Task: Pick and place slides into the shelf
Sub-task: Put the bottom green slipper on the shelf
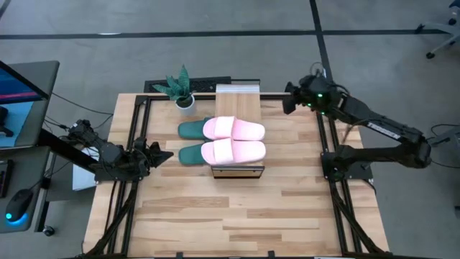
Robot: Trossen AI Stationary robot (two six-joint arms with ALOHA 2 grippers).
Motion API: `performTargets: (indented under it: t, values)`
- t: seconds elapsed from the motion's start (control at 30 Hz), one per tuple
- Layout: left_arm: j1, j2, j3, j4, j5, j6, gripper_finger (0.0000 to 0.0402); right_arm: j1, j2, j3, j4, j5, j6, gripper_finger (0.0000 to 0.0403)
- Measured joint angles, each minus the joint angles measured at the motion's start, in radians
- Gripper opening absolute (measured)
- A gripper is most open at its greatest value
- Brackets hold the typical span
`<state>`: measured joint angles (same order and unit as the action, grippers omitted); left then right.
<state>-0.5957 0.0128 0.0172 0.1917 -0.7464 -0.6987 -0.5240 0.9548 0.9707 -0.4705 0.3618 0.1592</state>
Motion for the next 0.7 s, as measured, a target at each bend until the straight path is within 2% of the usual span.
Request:
performTargets:
  t: [0.1, 0.23, 0.3, 0.47, 0.57, 0.7]
  values:
    - [0.0, 0.0, 0.0, 0.001, 0.036, -0.067, 0.0, -0.001, -0.05, 0.0, 0.027, 0.034, -0.028, 0.0]
    - [0.0, 0.0, 0.0, -0.001, 0.144, -0.173, 0.0, -0.02, -0.074, 0.0, 0.078, 0.016, -0.047, 0.0]
    - [0.0, 0.0, 0.0, -0.001, 0.159, -0.214, 0.0, -0.026, -0.084, 0.001, 0.103, -0.056, -0.046, 0.0]
    - [0.0, 0.0, 0.0, 0.0, 0.148, -0.228, 0.0, -0.009, -0.086, 0.0, 0.133, -0.38, 0.02, 0.0]
    - [0.0, 0.0, 0.001, -0.028, 0.065, -0.232, 0.0, 0.046, -0.091, 0.0, 0.119, -0.413, 0.098, 0.0]
    - [0.0, 0.013, 0.003, -0.124, 0.034, -0.353, 0.0, 0.142, -0.11, 0.0, 0.097, -0.402, 0.129, 0.0]
